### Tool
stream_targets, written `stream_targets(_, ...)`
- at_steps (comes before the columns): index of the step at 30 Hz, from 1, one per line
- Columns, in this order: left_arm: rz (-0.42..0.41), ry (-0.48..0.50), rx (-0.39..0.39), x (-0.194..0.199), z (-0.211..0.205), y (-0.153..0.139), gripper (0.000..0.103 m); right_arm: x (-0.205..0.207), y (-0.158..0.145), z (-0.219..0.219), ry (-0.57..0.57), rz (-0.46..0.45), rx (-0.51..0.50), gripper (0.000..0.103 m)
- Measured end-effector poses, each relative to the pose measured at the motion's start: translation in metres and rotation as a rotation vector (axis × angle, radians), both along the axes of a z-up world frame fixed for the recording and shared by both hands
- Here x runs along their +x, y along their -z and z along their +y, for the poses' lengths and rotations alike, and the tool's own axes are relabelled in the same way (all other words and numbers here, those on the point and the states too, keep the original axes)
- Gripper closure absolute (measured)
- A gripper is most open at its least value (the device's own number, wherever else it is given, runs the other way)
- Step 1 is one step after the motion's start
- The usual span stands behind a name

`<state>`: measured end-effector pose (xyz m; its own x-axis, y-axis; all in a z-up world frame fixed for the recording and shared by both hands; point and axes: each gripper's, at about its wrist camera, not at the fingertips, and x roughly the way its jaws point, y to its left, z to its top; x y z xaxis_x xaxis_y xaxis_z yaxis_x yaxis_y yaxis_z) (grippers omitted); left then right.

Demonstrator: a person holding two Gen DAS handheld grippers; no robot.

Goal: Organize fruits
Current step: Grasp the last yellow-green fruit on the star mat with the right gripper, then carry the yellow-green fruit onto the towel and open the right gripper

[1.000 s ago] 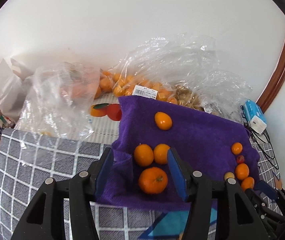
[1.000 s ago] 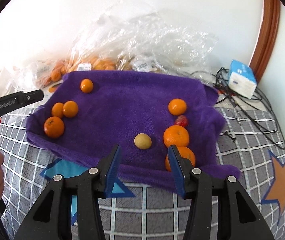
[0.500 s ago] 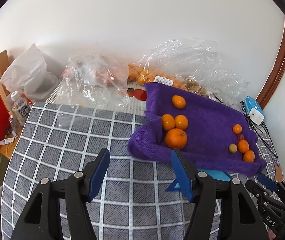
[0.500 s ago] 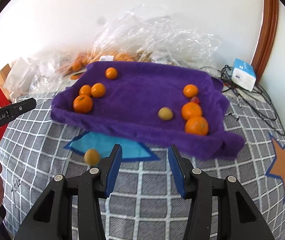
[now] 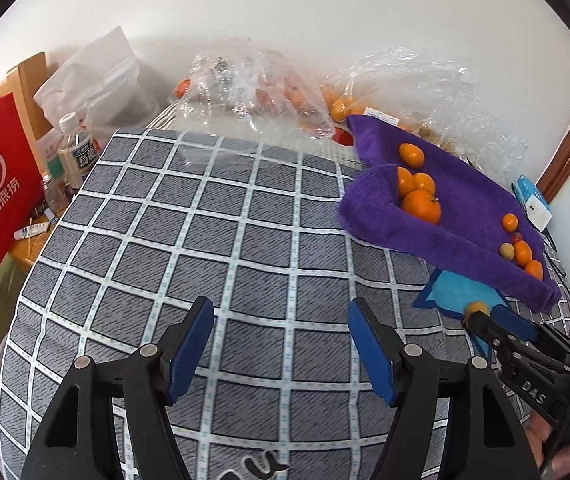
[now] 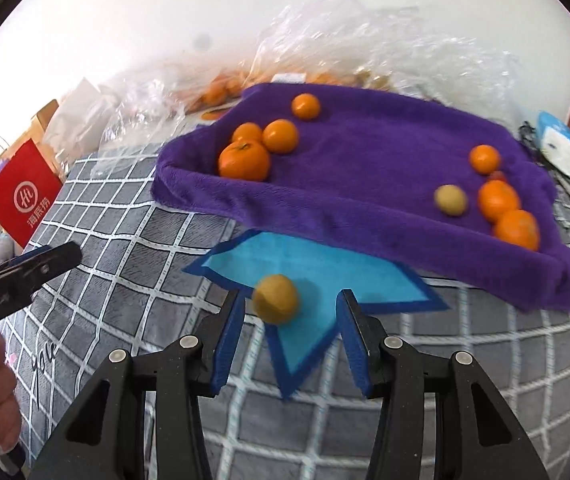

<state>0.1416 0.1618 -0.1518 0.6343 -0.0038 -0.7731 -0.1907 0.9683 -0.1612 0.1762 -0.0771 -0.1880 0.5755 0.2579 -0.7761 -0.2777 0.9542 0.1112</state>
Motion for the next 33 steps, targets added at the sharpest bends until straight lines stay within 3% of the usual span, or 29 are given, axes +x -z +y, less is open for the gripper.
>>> stream_targets(3,0.003,-0.013,-0.002,-0.001,0.005,-0.001,0.036,0.009,0.011,0.009,-0.02,0.021,-0.021,0.076)
stream_targets(6,-0.005,-0.02,-0.029,0.001,0.009,-0.004,0.036,0.007,0.002,0.003,-0.024,-0.025,-0.047,0.076)
stream_targets(10,-0.042,0.004,-0.056,0.005,0.007,-0.013,0.036,0.008,-0.038,-0.042,0.029,-0.129,-0.032,0.076)
stream_targets(15,-0.05,0.017,-0.104,0.021,0.003,-0.018,0.036,0.039,-0.065,-0.101,0.123,-0.127,0.026,0.076)
stream_targets(19,-0.036,0.017,-0.108,0.03,-0.002,-0.014,0.036,0.061,-0.051,-0.11,0.148,-0.086,0.043,0.076)
stream_targets(22,-0.019,0.024,-0.085,0.035,-0.008,-0.011,0.036,0.076,-0.036,-0.097,0.098,-0.046,0.066,0.076)
stream_targets(27,-0.006,0.035,-0.074,0.037,-0.01,-0.008,0.036,0.089,-0.012,-0.072,0.047,0.003,-0.001,0.076)
stream_targets(30,-0.01,0.041,-0.07,0.035,-0.01,-0.01,0.036,0.092,-0.006,-0.073,0.059,0.033,0.024,0.076)
stream_targets(33,-0.002,0.042,-0.089,0.032,-0.009,-0.01,0.036,0.088,-0.009,-0.078,0.067,0.033,0.02,0.067)
